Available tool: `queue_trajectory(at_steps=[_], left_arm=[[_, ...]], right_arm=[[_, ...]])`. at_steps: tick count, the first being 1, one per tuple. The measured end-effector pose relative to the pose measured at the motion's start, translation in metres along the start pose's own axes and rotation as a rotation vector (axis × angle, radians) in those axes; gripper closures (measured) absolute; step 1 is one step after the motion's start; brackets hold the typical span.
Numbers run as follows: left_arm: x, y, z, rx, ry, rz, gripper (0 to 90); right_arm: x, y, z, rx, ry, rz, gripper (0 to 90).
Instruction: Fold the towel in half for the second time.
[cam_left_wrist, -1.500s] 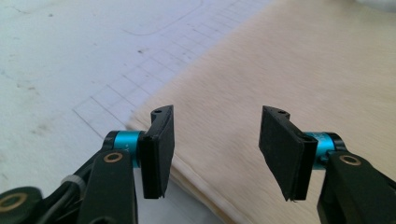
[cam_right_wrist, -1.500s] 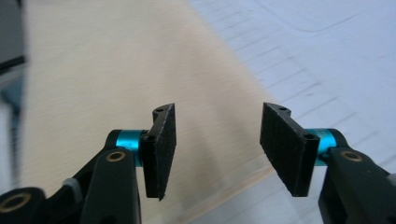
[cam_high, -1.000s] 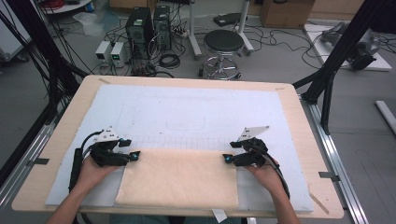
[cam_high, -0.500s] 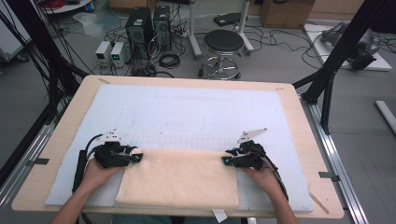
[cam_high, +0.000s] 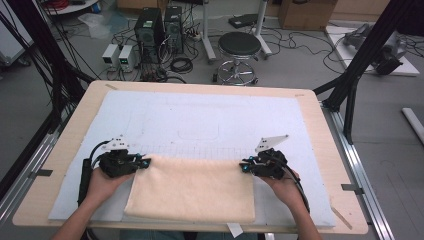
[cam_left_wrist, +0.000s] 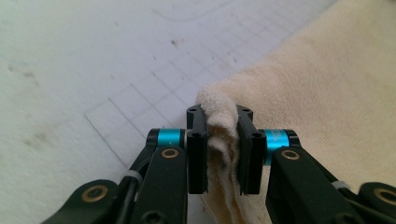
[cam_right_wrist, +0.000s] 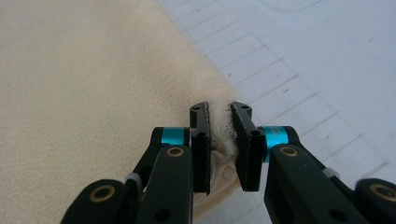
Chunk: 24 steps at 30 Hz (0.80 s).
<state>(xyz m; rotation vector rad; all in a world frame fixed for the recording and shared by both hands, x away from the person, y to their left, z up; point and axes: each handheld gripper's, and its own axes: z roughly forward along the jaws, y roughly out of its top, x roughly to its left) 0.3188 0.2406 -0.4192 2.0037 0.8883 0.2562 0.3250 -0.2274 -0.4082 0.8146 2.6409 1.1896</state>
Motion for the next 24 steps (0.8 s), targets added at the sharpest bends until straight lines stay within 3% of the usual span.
queue_trajectory(at_steps=[5,10,15,20,22,23,24], left_arm=[[0.009,0.026,0.003,-0.041,0.047,-0.002,77.3],[0.026,0.061,0.015,-0.064,0.098,-0.006,77.4],[0.045,0.086,0.033,-0.078,0.142,-0.048,77.4],[0.060,0.089,0.052,-0.042,0.182,-0.067,76.7],[0.065,0.085,0.058,-0.015,0.236,-0.098,64.4],[0.067,0.082,0.058,-0.029,0.247,-0.112,56.6],[0.068,0.079,0.057,-0.050,0.245,-0.121,54.3]], right_arm=[[-0.011,0.020,-0.009,-0.028,-0.053,-0.015,79.2],[-0.040,0.047,-0.010,-0.044,-0.127,0.008,79.2],[-0.070,0.064,-0.001,-0.039,-0.157,0.050,79.2],[-0.089,0.073,0.011,-0.030,-0.178,0.069,77.0],[-0.094,0.072,0.018,-0.032,-0.226,0.071,66.6],[-0.097,0.070,0.022,-0.032,-0.228,0.095,64.8],[-0.099,0.068,0.024,-0.028,-0.218,0.112,62.5]])
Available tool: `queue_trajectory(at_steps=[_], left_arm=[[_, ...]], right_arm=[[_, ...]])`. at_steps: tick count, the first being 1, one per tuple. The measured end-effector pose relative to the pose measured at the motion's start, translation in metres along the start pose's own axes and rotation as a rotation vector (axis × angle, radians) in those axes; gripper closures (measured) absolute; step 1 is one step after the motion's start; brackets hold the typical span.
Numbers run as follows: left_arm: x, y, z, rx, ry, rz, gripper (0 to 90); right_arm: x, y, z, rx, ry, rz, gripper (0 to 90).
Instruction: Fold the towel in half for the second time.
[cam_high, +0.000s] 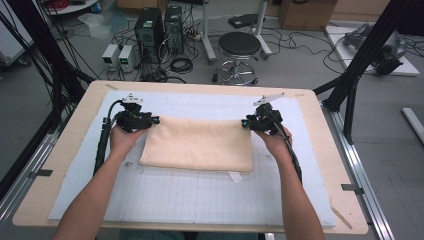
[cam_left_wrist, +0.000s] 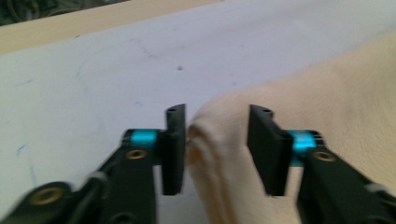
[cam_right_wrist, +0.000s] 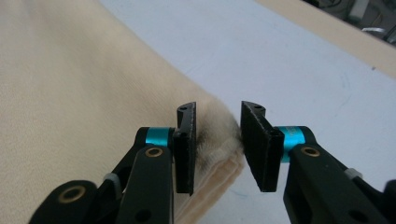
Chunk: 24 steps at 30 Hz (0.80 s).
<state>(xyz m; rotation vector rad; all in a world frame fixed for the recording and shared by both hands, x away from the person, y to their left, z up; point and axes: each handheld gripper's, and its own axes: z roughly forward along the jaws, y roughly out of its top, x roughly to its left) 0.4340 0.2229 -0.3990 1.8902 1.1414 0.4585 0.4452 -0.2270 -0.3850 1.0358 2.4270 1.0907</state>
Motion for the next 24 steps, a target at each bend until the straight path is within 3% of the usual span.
queue_trajectory(at_steps=[1,4,5,7,17,24], left_arm=[[0.002,-0.004,-0.002,-0.020,-0.019,-0.010,54.8],[0.002,-0.007,-0.008,0.028,-0.038,0.030,52.3],[0.000,-0.009,-0.013,0.005,-0.040,0.050,52.3],[-0.003,-0.014,-0.020,-0.040,-0.043,0.050,52.9],[-0.012,-0.034,-0.043,-0.054,-0.100,0.087,47.3],[-0.017,-0.045,-0.054,-0.056,-0.120,0.110,44.0]], right_arm=[[0.000,-0.001,0.001,0.010,0.006,0.005,61.9],[0.004,-0.007,0.001,0.014,0.011,-0.007,59.9],[0.005,-0.007,0.001,0.015,0.011,0.003,59.2],[0.008,-0.010,-0.002,0.002,0.025,0.004,58.7],[0.028,-0.020,-0.009,-0.022,0.034,0.007,44.3],[0.033,-0.027,-0.012,-0.036,0.044,0.012,33.3]])
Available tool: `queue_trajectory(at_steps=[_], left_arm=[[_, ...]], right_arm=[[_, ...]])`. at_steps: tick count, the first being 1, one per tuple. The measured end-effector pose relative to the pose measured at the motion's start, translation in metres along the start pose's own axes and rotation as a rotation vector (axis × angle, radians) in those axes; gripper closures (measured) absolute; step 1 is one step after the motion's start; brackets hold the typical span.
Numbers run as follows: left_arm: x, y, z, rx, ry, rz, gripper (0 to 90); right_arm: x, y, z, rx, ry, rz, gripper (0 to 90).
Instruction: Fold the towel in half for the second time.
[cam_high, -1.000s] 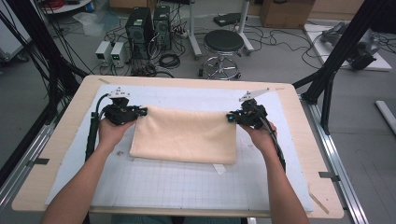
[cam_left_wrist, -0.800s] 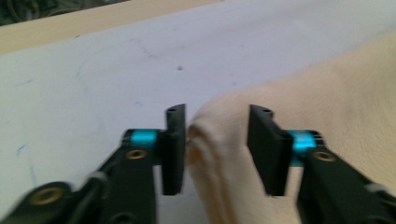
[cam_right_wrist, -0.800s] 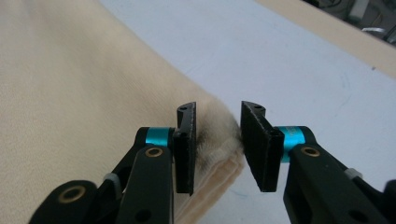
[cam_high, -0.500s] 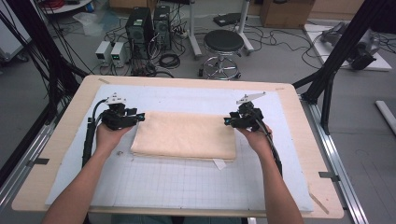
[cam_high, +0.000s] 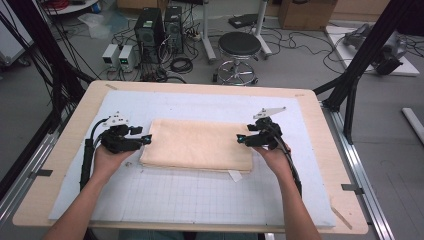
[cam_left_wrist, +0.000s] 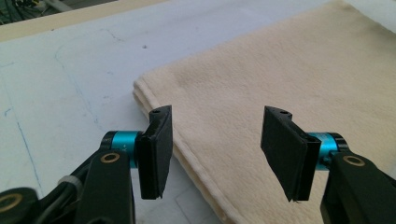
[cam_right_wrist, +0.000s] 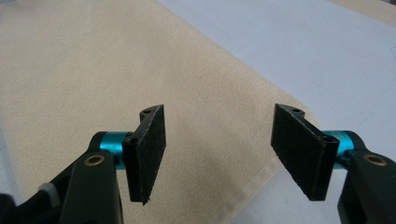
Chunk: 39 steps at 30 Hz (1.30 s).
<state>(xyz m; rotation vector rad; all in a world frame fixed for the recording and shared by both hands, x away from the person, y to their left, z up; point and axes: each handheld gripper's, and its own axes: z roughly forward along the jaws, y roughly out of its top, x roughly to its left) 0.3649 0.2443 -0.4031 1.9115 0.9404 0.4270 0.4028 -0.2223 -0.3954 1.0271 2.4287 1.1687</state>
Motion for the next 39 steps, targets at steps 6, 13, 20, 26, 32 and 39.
queue_trajectory(at_steps=[6,13,20,26,32,39], left_arm=[[-0.009,-0.009,-0.003,0.035,0.000,0.022,37.1],[-0.013,-0.018,-0.008,0.022,-0.016,0.007,31.5],[-0.019,-0.020,-0.011,0.036,-0.016,0.014,23.0],[-0.022,-0.021,-0.017,0.023,-0.019,0.014,17.3],[-0.026,-0.021,-0.027,-0.001,-0.023,0.009,15.2],[-0.027,-0.020,-0.037,-0.021,-0.023,0.004,13.1]], right_arm=[[0.003,-0.009,0.000,-0.017,-0.002,0.026,29.5],[0.010,-0.009,-0.003,-0.020,0.003,0.019,21.5],[0.017,-0.006,-0.012,-0.051,-0.004,-0.009,17.2],[0.022,-0.005,-0.019,-0.054,0.000,-0.020,15.4],[0.028,-0.005,-0.023,-0.044,0.001,-0.034,12.8],[0.036,-0.006,-0.030,-0.053,0.003,-0.069,12.6]])
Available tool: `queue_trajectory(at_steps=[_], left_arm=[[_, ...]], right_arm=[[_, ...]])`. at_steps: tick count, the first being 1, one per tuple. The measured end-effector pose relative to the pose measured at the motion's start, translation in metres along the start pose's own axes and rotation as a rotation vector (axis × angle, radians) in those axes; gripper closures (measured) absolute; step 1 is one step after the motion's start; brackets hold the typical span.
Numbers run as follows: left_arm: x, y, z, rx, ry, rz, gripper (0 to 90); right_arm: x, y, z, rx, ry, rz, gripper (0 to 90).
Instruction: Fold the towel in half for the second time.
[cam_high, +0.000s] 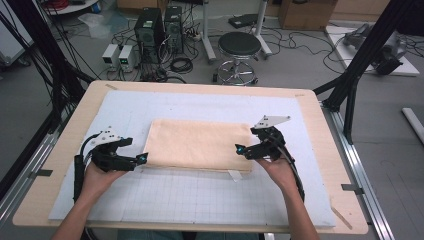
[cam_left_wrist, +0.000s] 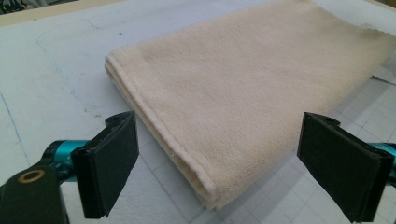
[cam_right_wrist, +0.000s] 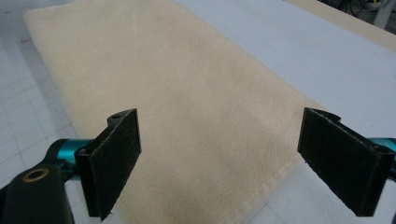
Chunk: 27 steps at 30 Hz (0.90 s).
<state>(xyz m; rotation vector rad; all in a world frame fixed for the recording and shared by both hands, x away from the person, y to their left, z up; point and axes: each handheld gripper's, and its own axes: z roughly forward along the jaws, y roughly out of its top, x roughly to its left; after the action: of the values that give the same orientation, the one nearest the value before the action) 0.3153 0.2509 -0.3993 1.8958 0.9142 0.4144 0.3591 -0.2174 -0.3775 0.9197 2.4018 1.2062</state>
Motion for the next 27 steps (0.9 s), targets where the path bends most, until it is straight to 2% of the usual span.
queue_trajectory(at_steps=[3,5,11,17,20,23,27], left_arm=[[0.000,0.000,-0.003,0.000,0.000,0.004,13.0],[0.000,-0.001,-0.005,0.000,0.002,0.003,13.0],[0.001,-0.004,-0.011,-0.001,0.009,-0.004,10.9],[-0.002,-0.008,-0.016,0.001,0.014,-0.001,10.5],[-0.004,-0.010,-0.017,0.007,0.018,0.001,9.7],[-0.005,-0.012,-0.019,0.017,0.006,0.006,9.6],[-0.007,-0.015,-0.024,0.015,0.011,0.014,9.6]], right_arm=[[0.002,-0.006,-0.003,-0.020,-0.019,-0.009,12.7],[0.000,-0.013,-0.005,-0.027,-0.012,0.009,12.7],[-0.004,-0.029,-0.012,-0.019,-0.015,0.029,12.6],[-0.003,-0.034,-0.021,-0.023,-0.017,0.041,12.1],[0.002,-0.038,-0.026,-0.034,-0.022,0.031,12.1],[0.005,-0.043,-0.029,-0.030,-0.023,0.030,12.2],[0.008,-0.047,-0.036,-0.044,-0.032,0.039,12.1]])
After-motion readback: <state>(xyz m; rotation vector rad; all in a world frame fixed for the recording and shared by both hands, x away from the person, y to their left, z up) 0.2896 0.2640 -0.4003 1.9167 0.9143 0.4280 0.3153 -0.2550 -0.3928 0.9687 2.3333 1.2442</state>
